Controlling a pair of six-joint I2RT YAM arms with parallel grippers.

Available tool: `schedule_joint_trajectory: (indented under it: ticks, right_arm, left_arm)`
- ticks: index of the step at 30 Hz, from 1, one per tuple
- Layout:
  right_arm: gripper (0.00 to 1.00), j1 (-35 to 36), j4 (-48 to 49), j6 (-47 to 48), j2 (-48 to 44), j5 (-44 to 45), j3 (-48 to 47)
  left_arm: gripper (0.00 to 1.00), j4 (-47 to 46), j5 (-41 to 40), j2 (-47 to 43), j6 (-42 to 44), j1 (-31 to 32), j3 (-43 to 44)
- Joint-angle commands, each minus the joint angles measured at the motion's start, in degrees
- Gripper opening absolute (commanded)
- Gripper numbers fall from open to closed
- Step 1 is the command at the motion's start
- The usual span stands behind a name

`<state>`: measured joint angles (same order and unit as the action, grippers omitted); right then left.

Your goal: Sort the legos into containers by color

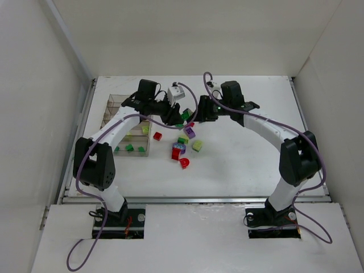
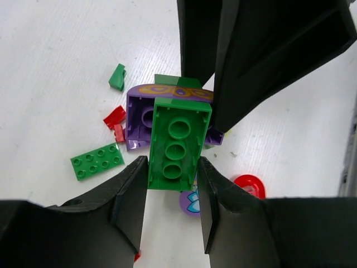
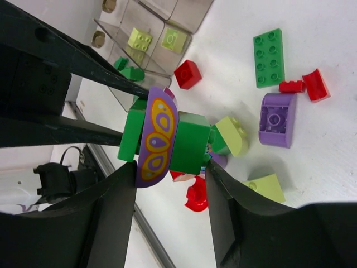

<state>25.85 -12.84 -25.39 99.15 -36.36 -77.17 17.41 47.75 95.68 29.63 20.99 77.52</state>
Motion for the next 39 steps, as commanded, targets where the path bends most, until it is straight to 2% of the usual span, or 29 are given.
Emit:
schedule_joint_trajectory:
  ticks: [1,10,12,15,16,17,18,19,20,21,23,25,29,35,37,39]
  right_arm:
    - [0.00,0.3,0.5,0.9,0.3,-0.4,-0.9]
    - [0.00,-0.3,-1.7,-0.4,0.3,4.7,-0.4]
    - [0.00,-1.5,-1.7,-1.7,1.1,5.2,-0.4]
    - [0.00,-2.0,-1.7,-2.7,2.3,5.2,-1.0]
    - [0.00,-2.0,-1.7,-2.7,2.3,5.2,-1.6]
    - [0.00,-2.0,-2.4,-2.7,2.3,5.2,-1.6]
    - [0.00,-2.0,-2.4,-2.7,2.3,5.2,-1.6]
    - [0.00,-2.0,-3.0,-2.2,2.3,6.0,-1.6]
    - [0.00,-2.0,-3.0,-2.2,1.7,6.6,-1.6]
    - [0.00,-2.0,-3.6,-1.4,1.7,6.7,-1.6]
    - [0.00,-2.0,-4.2,-0.9,1.7,6.7,-2.7]
    - [0.00,-2.0,-5.1,0.4,2.2,6.7,-3.6]
    - [0.00,-2.0,-5.8,0.4,2.7,6.0,-4.8]
    - [0.00,-2.0,-6.3,0.4,2.7,4.8,-4.8]
    - [0.00,-2.0,-6.3,0.9,2.7,4.8,-4.8]
    - [0.00,-2.0,-6.8,1.0,2.7,4.8,-4.8]
  left_arm:
    - [0.00,-5.5,3.8,-0.8,-8.2,-2.2,3.5]
    - [0.00,0.2,5.2,-2.1,-6.0,-3.9,4.1]
    - [0.00,4.3,5.2,-3.5,-2.6,-4.7,4.1]
    - [0.00,11.7,-0.3,-5.3,2.8,-8.3,4.8]
    - [0.00,14.2,-2.5,-7.2,6.0,-10.7,3.3]
    - [0.00,16.8,-5.4,-8.5,15.8,-11.7,2.0]
    - [0.00,20.3,-11.8,-10.1,21.0,-12.6,0.1]
    - [0.00,21.5,-14.8,-14.0,26.5,-13.5,-2.3]
    - [0.00,22.0,-17.5,-16.4,31.7,-15.5,-8.1]
    - [0.00,22.1,-21.8,-18.8,40.7,-16.5,-11.3]
    - [0.00,19.6,-24.5,-25.3,47.1,-18.8,-19.6]
    - [0.00,14.6,-26.4,-28.2,48.3,-19.3,-23.7]
    - [0.00,14.7,-27.0,-29.0,50.7,-21.2,-27.0]
    - [0.00,10.1,-25.6,-27.7,47.4,-21.8,-28.9]
    - [0.05,11.4,-24.4,-25.8,47.4,-21.8,-28.3]
    - [0.19,11.4,-24.4,-24.9,47.9,-21.8,-27.8]
